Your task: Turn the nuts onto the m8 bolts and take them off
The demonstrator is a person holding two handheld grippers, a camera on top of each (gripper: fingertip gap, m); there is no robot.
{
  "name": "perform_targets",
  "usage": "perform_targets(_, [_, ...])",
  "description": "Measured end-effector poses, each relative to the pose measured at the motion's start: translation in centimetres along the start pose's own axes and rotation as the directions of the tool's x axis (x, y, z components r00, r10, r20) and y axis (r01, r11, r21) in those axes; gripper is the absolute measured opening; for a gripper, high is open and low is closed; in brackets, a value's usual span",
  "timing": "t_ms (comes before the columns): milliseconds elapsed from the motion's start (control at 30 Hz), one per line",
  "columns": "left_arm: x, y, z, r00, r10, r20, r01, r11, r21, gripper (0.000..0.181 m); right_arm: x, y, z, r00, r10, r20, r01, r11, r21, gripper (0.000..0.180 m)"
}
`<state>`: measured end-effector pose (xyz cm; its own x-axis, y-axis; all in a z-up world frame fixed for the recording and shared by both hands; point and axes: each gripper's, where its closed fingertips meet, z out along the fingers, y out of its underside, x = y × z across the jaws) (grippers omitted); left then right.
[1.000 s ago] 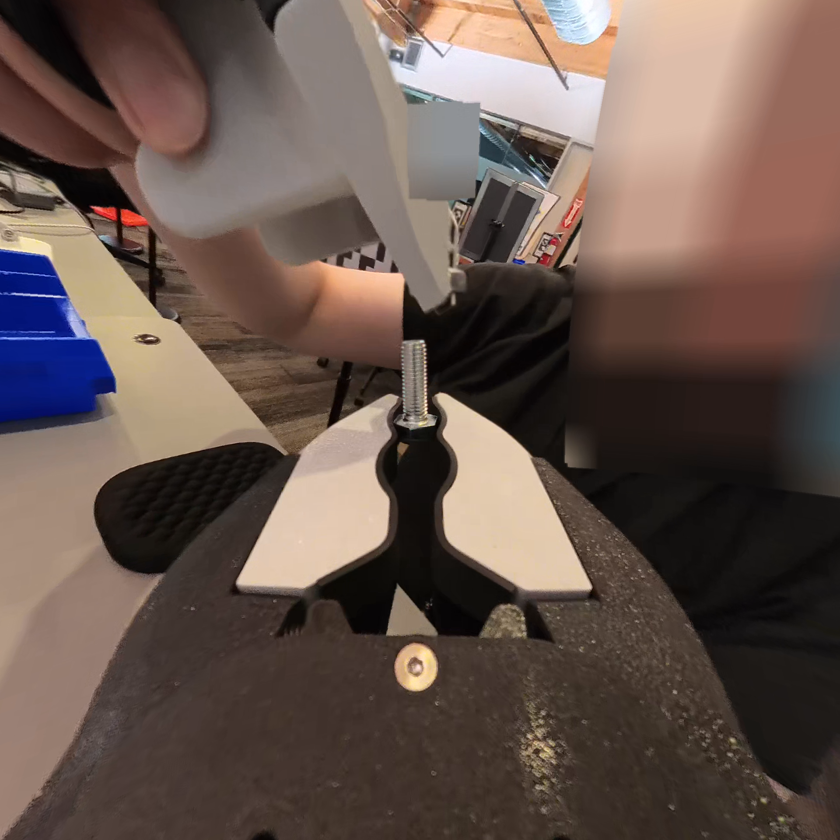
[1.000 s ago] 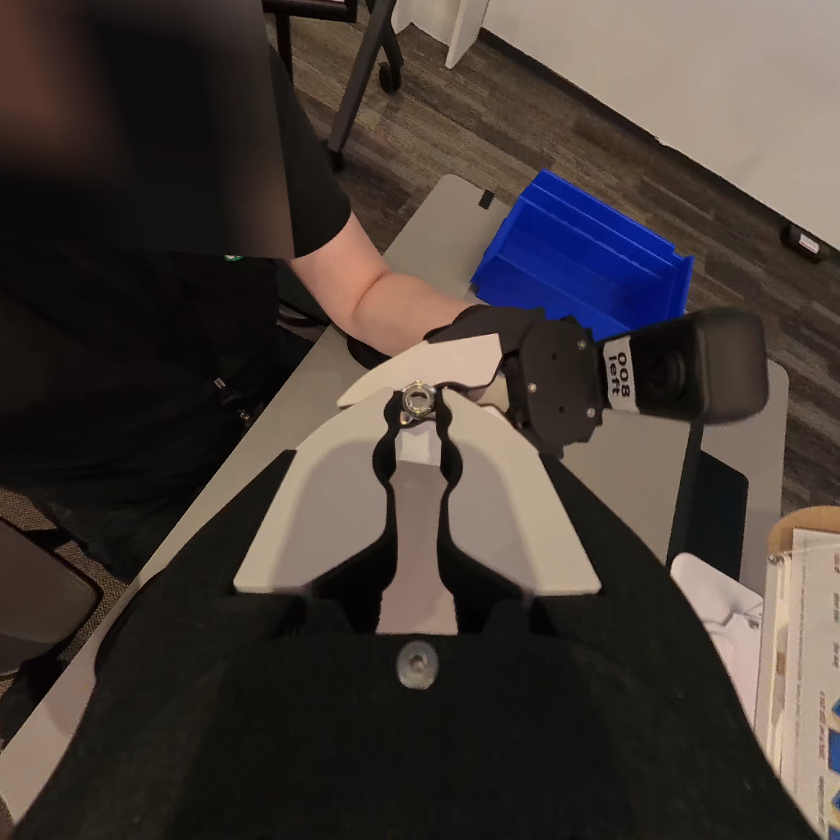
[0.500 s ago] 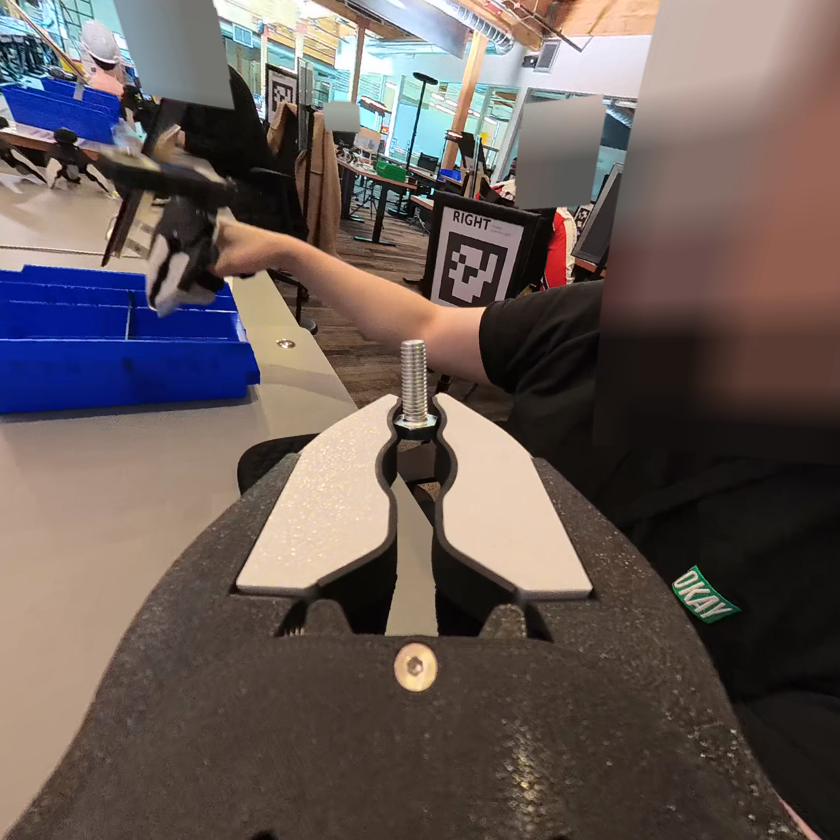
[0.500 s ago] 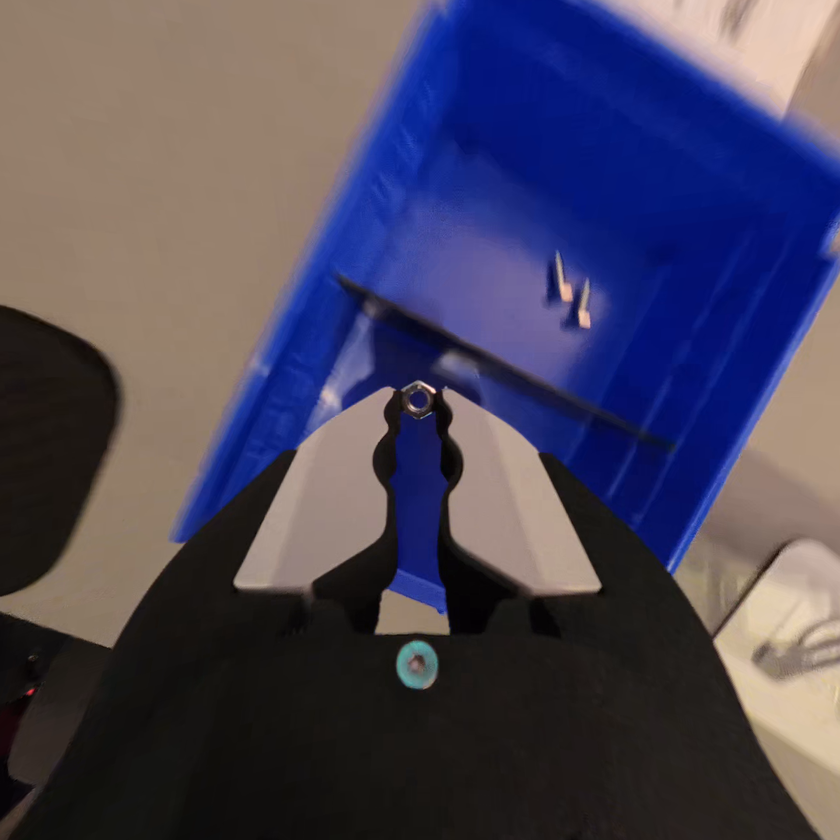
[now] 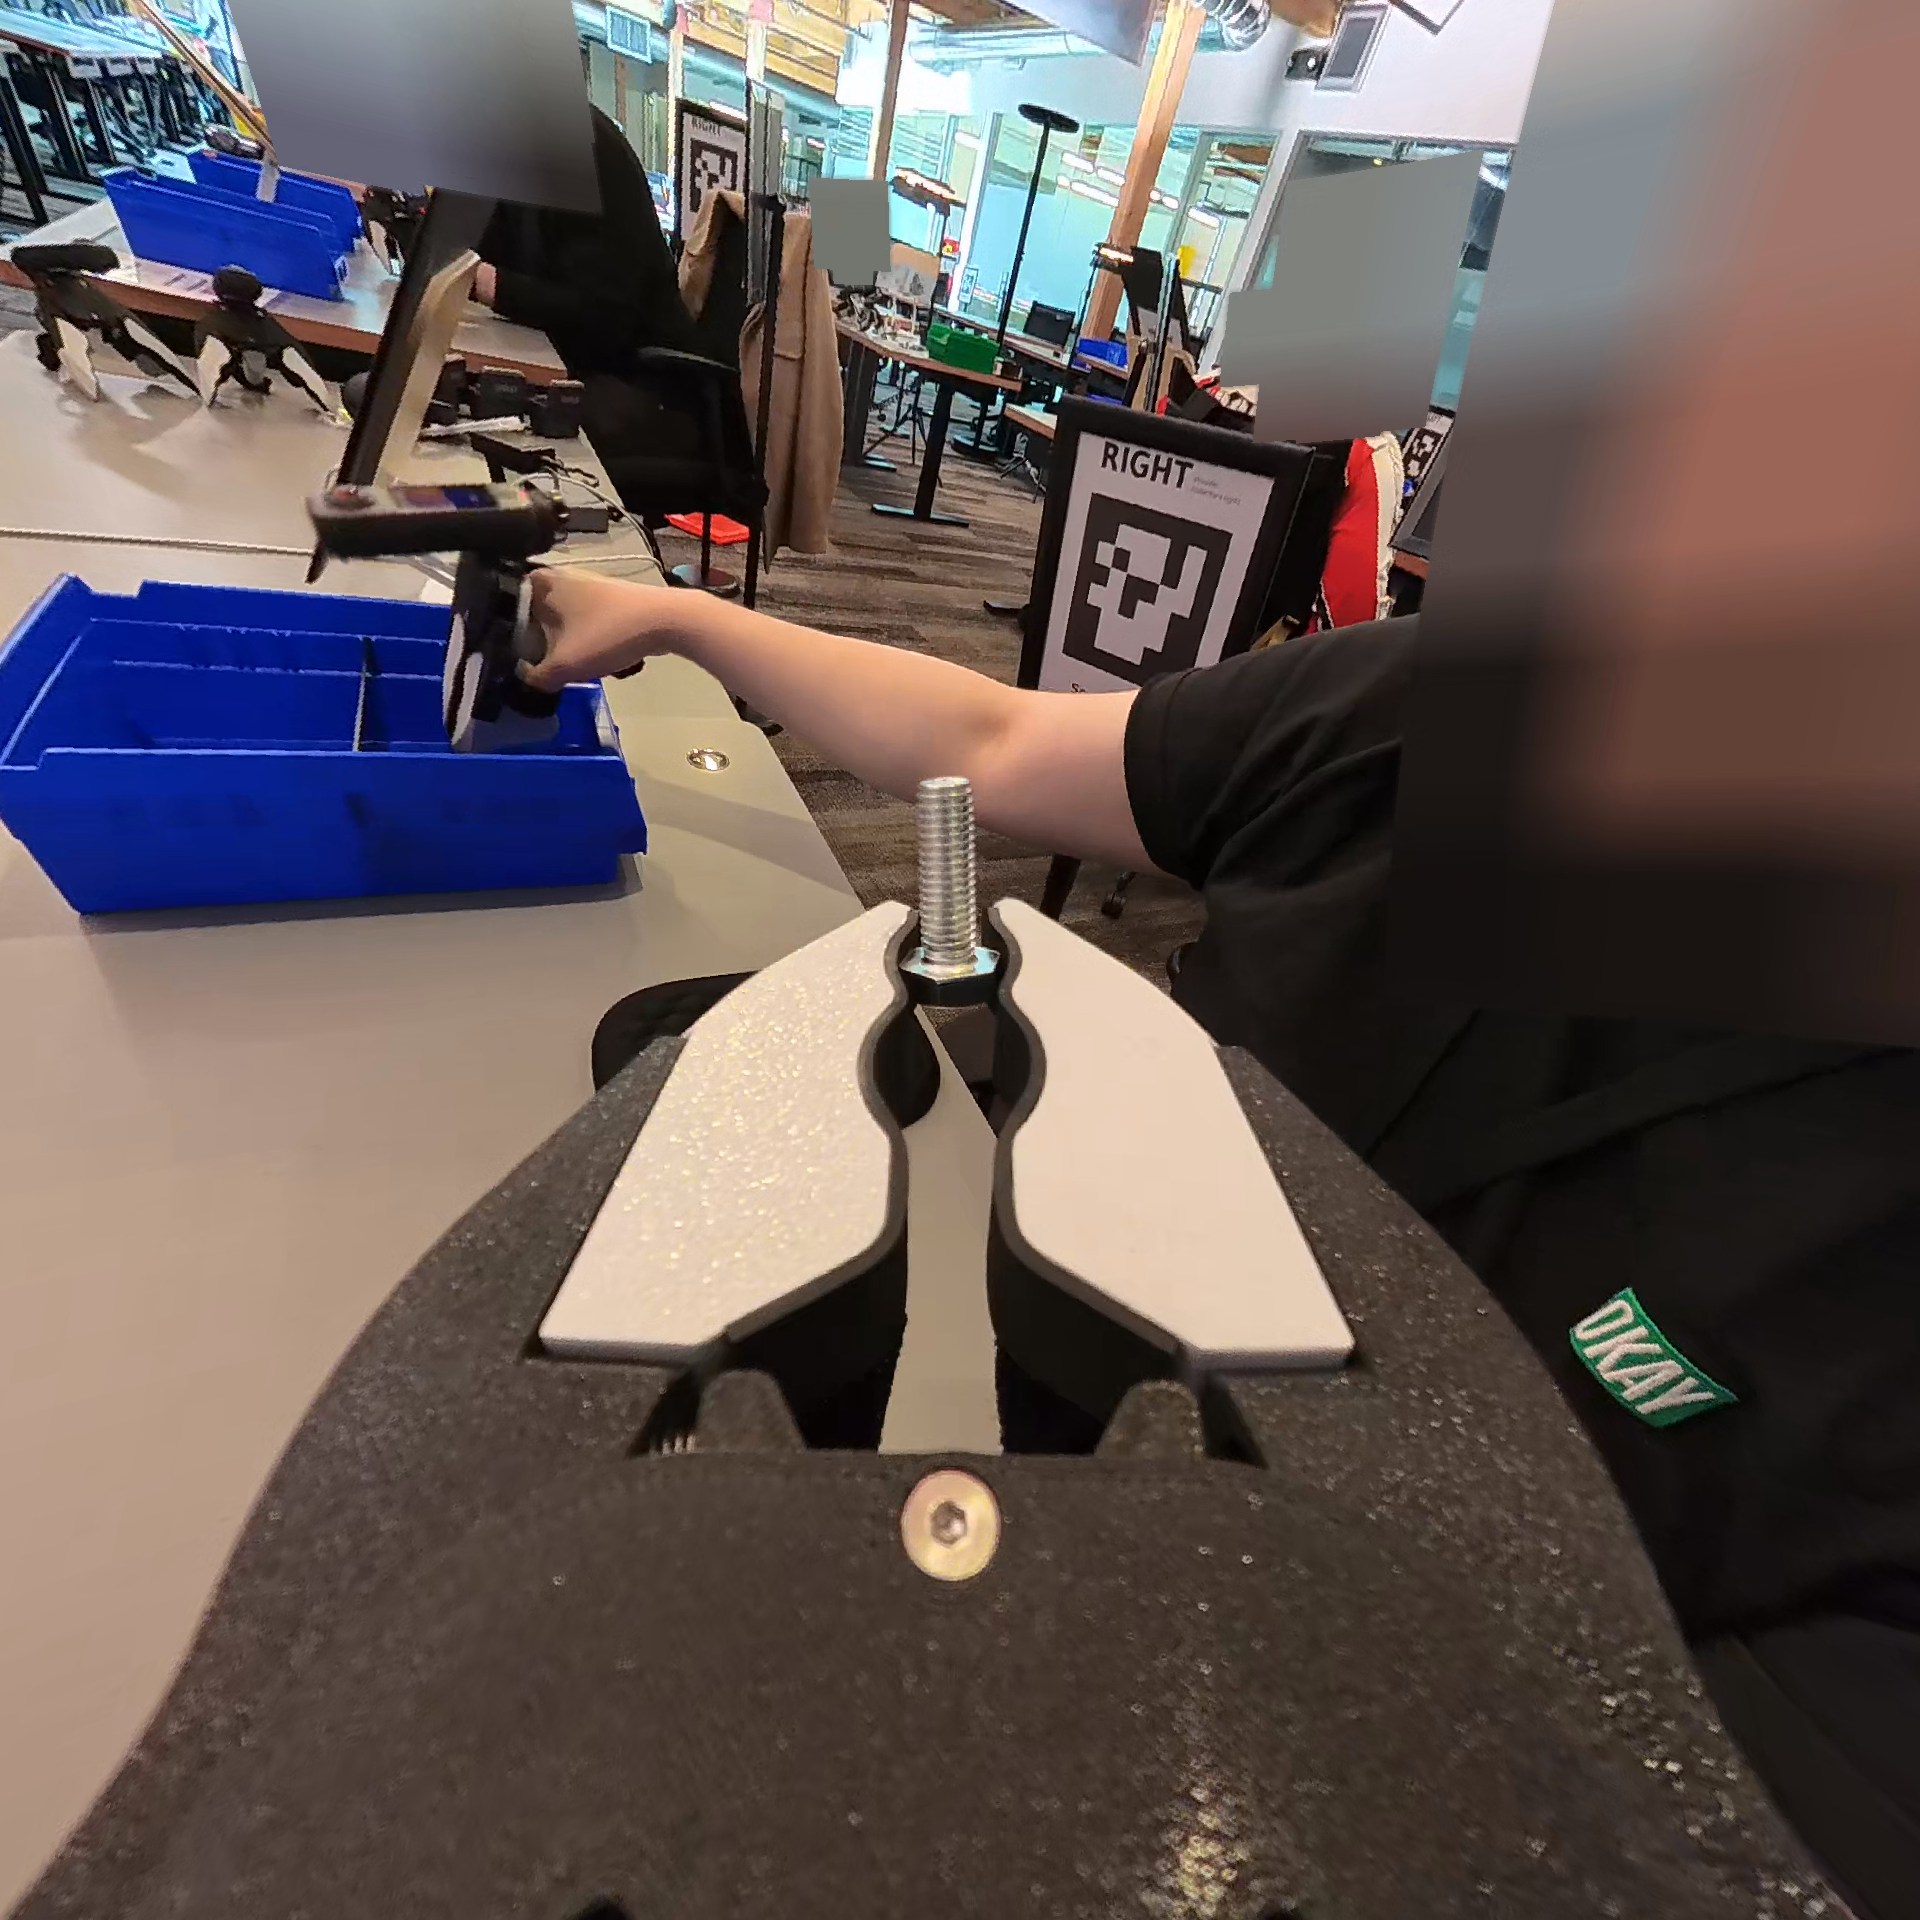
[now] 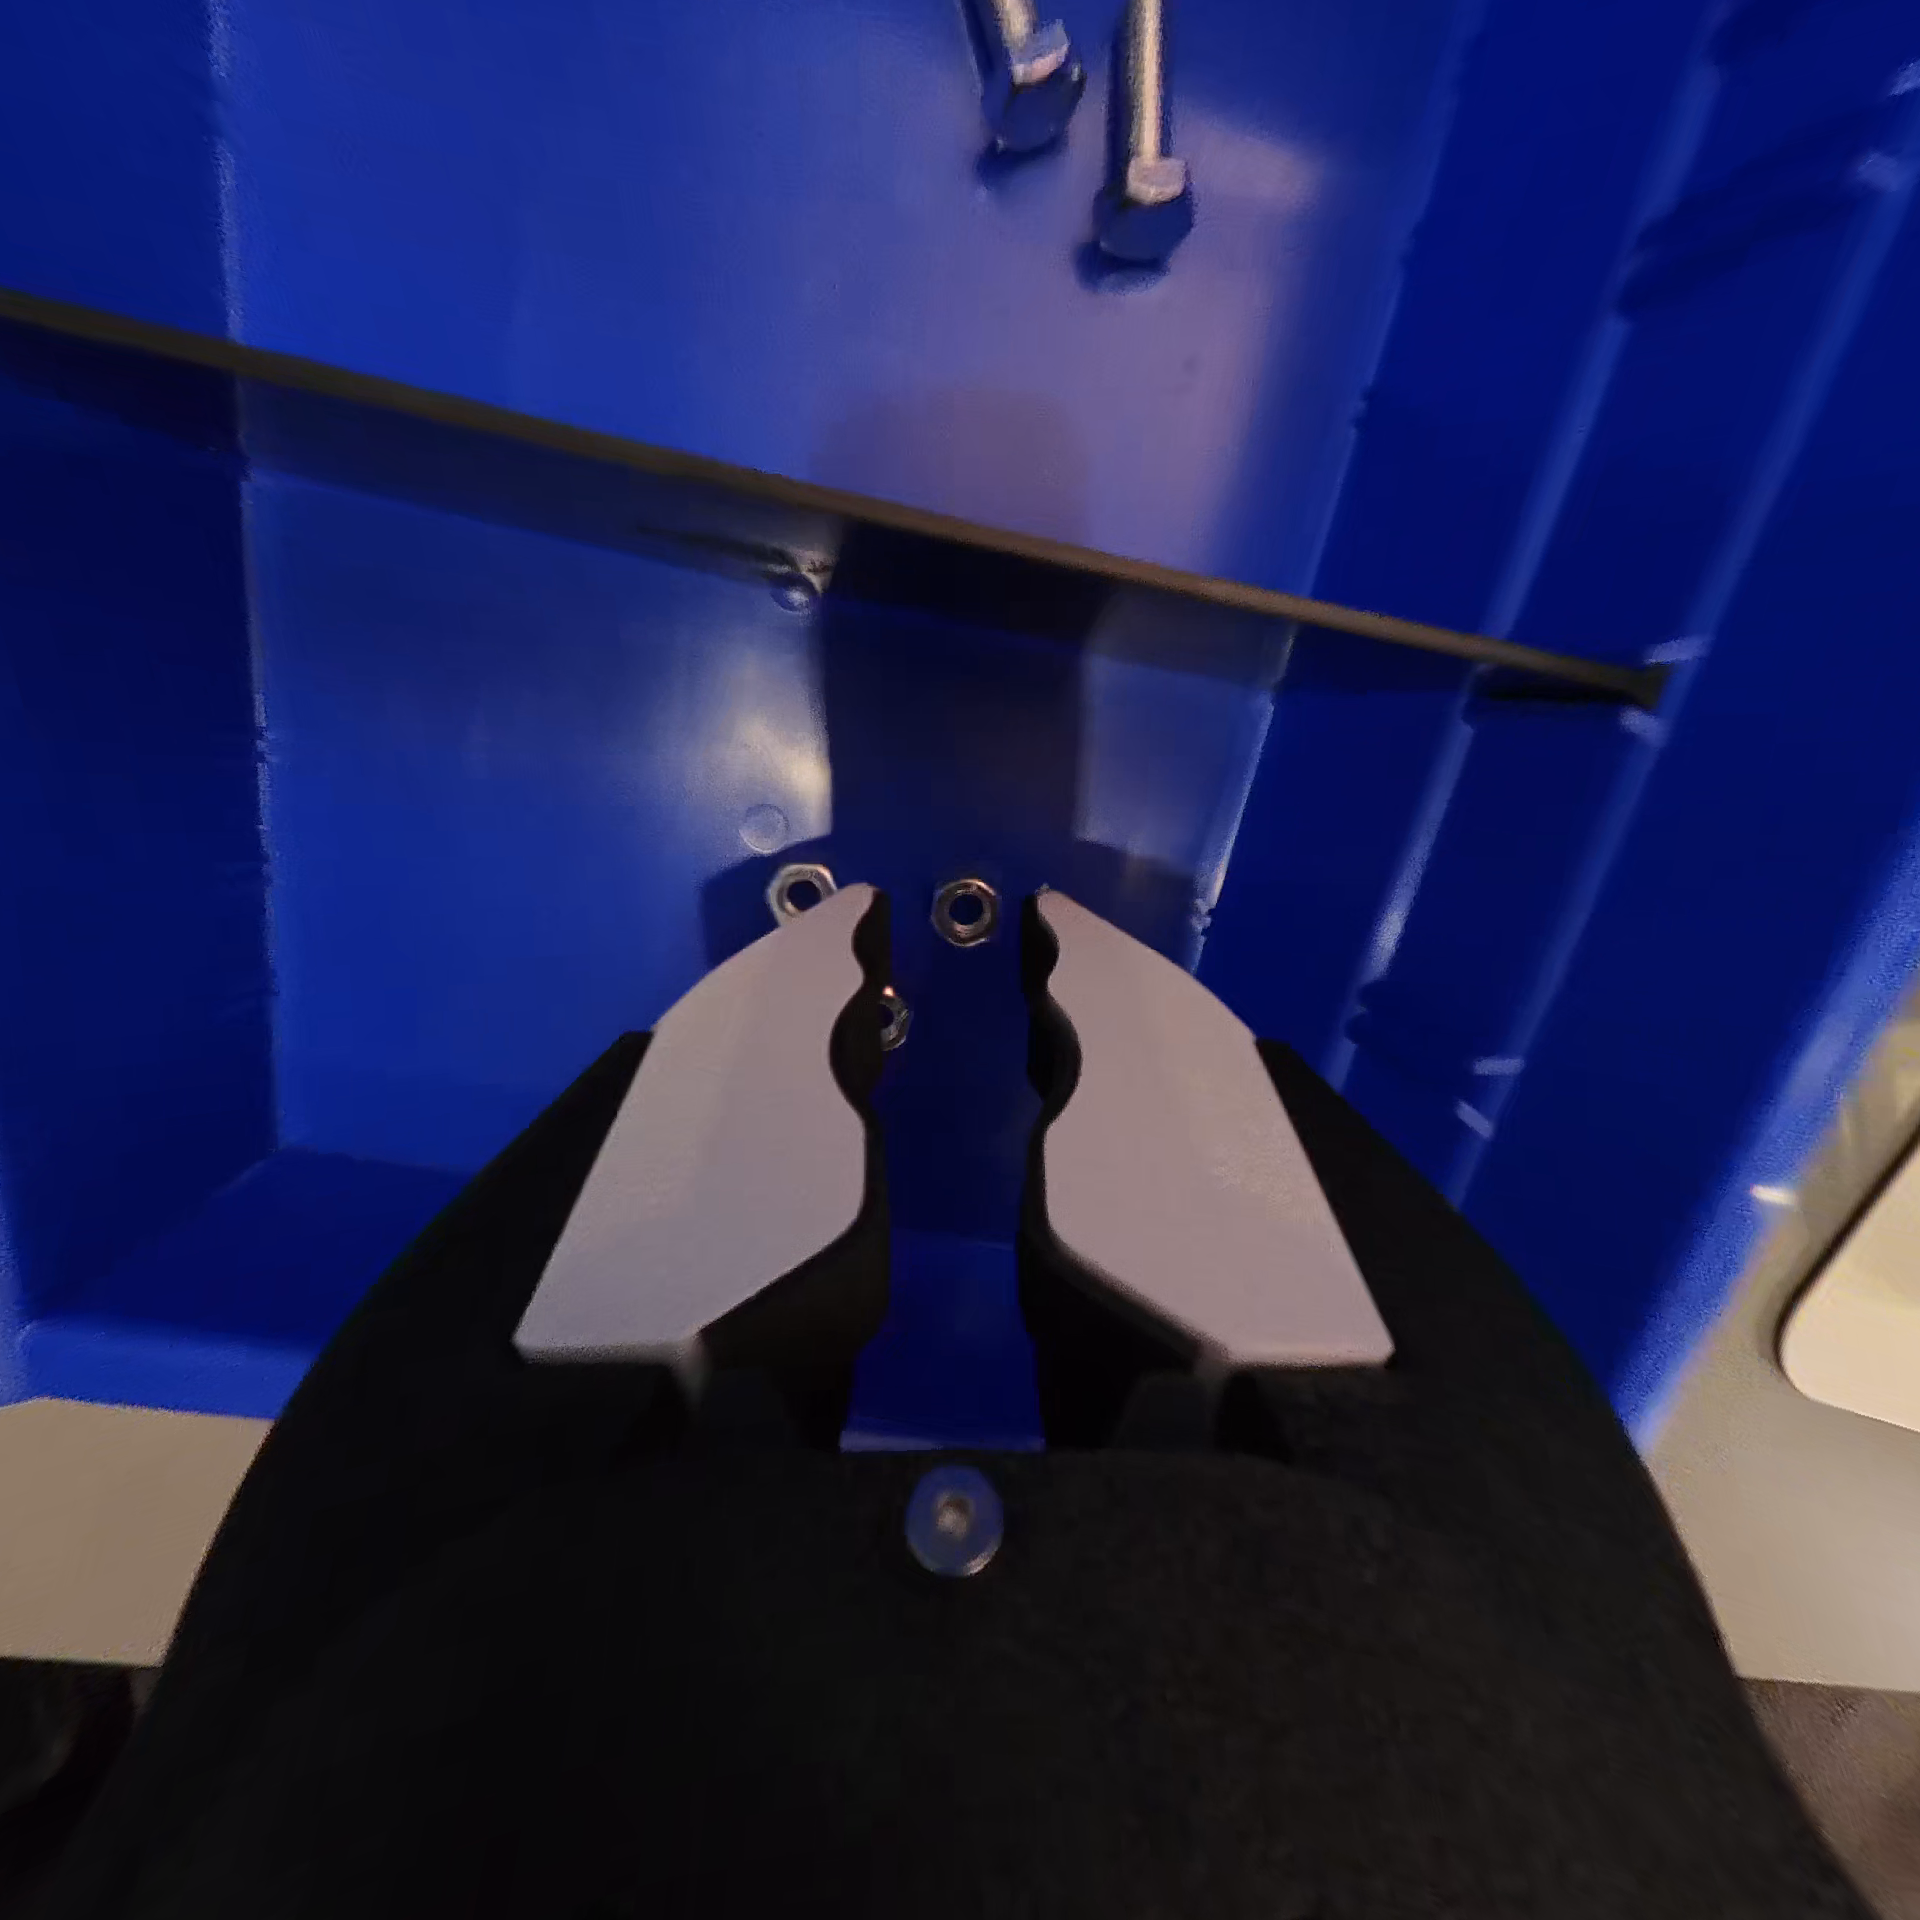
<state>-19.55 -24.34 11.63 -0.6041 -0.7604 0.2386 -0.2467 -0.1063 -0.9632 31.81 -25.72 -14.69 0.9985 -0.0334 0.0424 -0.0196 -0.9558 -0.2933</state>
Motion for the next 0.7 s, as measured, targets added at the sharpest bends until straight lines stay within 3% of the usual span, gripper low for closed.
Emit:
perform_targets(33, [0.0, 0.0, 0.0, 1.000, 0.001, 0.001, -0.001, 1.000, 0.003, 0.011, 0.2, -0.4, -0.8, 1.000, 0.007, -0.015, -0.006, 1.000, 0.030, 0.026])
perform_targets(133, [-0.3, -0.3, -0.1, 0.999, 0.025, 0.024, -0.025, 1.000, 0.011, 0.011, 0.0, -2.5, -5.5, 0.994, 0.014, -0.110, 0.005, 0.986, 0.168, 0.029])
perform_targets(200, [-1.0, -0.8, -0.2, 0.996, 0.042, 0.078, -0.045, 0.998, 0.036, 0.011, -2.6, -5.7, -10.7, 0.986, -0.007, -0.167, 0.068, 0.929, 0.363, 0.029])
perform_targets(267, [-2.3, -1.4, -0.2, 0.987, 0.047, 0.154, -0.058, 0.996, 0.070, 0.011, -9.0, -9.8, -16.5, 0.987, -0.098, -0.126, 0.155, 0.783, 0.603, 0.032])
perform_targets(333, [-3.7, -2.2, -0.4, 0.973, 0.044, 0.228, -0.073, 0.990, 0.121, 0.011, -18.9, -12.8, -21.9, 0.954, -0.299, 0.021, 0.154, 0.549, 0.821, 0.032])
perform_targets(400, [-4.7, -2.9, -0.7, 0.960, 0.023, 0.278, -0.075, 0.981, 0.177, 0.011, -29.3, -13.4, -26.4, 0.809, -0.565, 0.161, 0.064, 0.357, 0.932, 0.031])
perform_targets(433, [-5.1, -3.1, -0.9, 0.955, 0.012, 0.295, -0.072, 0.978, 0.195, 0.011, -33.5, -13.1, -27.8, 0.720, -0.663, 0.204, 0.017, 0.310, 0.951, 0.031])
perform_targets(500, [-5.2, -3.1, -0.8, 0.954, 0.005, 0.300, -0.068, 0.978, 0.199, 0.011, -39.7, -13.0, -29.0, 0.582, -0.773, 0.252, -0.038, 0.284, 0.958, 0.029])
perform_targets(700, [-5.1, -2.9, -0.4, 0.944, 0.039, 0.329, -0.098, 0.982, 0.163, 0.011, -47.8, -14.5, -30.2, 0.383, -0.856, 0.347, -0.159, 0.309, 0.938, 0.029])
